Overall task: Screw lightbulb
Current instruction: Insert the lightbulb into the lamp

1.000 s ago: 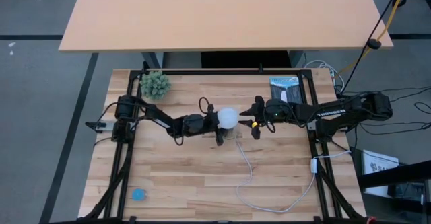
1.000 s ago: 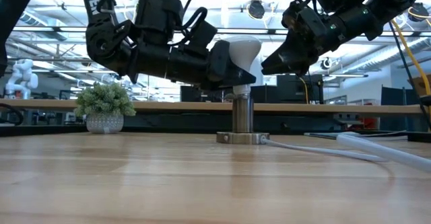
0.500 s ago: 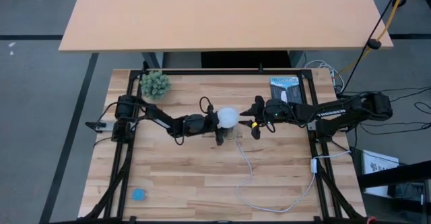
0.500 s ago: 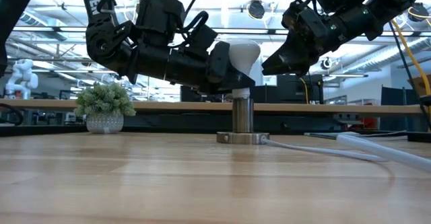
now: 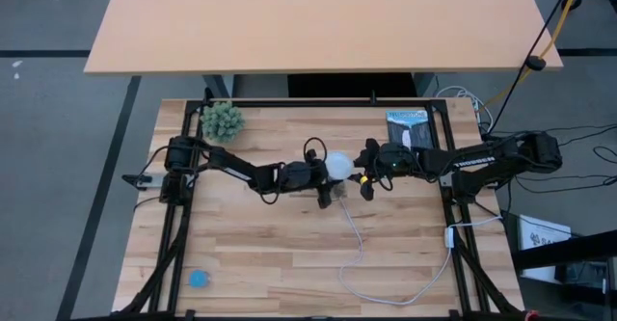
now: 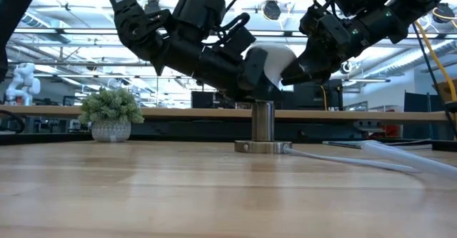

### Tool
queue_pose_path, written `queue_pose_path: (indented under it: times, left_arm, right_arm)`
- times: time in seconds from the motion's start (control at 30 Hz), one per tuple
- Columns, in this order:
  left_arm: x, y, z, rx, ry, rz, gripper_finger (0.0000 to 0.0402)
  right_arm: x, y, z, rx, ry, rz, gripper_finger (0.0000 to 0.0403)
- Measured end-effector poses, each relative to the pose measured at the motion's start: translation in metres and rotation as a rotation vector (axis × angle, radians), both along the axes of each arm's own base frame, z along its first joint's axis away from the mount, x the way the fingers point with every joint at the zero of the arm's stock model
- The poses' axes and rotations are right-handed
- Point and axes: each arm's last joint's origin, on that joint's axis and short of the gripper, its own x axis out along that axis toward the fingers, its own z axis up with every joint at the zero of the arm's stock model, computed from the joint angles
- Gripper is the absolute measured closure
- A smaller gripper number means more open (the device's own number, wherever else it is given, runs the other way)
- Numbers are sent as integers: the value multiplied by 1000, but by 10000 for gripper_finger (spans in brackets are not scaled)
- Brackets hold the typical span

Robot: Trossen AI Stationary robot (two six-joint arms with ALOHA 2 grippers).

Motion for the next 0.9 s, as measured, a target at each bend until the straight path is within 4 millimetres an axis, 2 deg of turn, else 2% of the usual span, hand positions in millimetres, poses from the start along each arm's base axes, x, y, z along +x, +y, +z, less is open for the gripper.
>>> queue_pose_path:
  times: [0.53,0.9]
  left_arm:
    - [1,-5,4,18,-41,-53,223]
    - [-12,-4,-7,-20,-84,-51,223]
  right_arm:
    - [1,1,2,-56,-10,51,236]
    - [1,1,2,-49,-11,48,236]
